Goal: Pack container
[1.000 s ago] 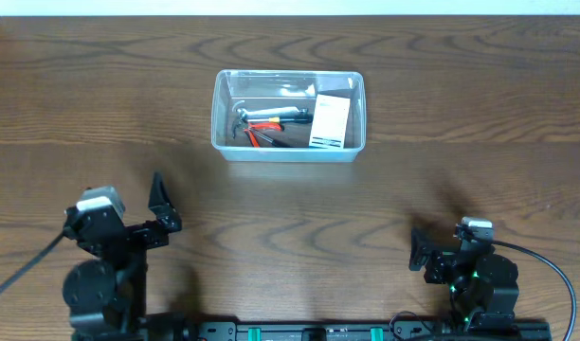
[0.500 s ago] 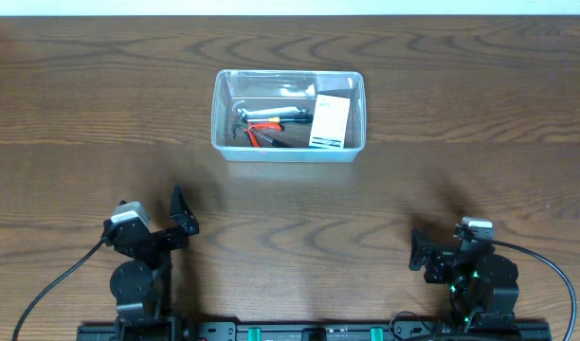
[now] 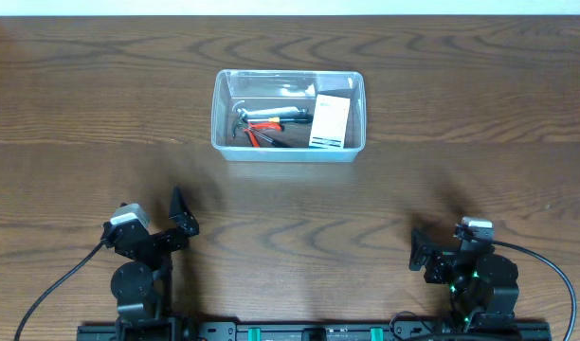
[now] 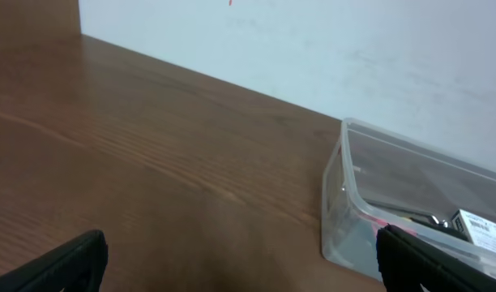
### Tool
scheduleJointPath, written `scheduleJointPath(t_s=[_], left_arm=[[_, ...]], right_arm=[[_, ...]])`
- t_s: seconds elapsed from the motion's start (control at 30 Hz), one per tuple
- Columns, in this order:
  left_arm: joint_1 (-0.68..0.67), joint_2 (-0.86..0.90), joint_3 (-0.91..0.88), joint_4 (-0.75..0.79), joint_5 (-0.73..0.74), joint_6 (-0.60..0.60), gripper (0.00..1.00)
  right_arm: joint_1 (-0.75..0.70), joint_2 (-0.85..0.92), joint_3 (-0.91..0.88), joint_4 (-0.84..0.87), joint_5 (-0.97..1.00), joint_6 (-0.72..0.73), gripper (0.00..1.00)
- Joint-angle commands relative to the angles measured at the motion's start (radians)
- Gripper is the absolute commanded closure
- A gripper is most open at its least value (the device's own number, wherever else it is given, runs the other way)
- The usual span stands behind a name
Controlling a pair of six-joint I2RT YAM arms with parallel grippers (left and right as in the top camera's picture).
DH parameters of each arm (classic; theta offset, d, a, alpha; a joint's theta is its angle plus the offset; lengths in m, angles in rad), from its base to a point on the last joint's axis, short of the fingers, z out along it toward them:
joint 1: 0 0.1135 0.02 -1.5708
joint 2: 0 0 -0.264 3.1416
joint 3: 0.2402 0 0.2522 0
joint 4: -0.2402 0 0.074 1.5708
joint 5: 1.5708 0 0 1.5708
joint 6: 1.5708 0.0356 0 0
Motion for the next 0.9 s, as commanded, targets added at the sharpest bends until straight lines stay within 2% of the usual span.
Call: scheduleJointPath(t_s=[0.0, 0.87], left_arm=[[-0.004, 0.006, -0.01, -0.051, -0.007, -0.013, 0.02], [-0.004, 0.033, -0.01, -0.051, -0.007, -0.013, 0.02]], right_arm=[[0.0, -0.007, -0.01, 0.0, -0.004, -0.014, 0.01], [0.0, -0.007, -0.01, 0.0, -0.004, -0.014, 0.01]])
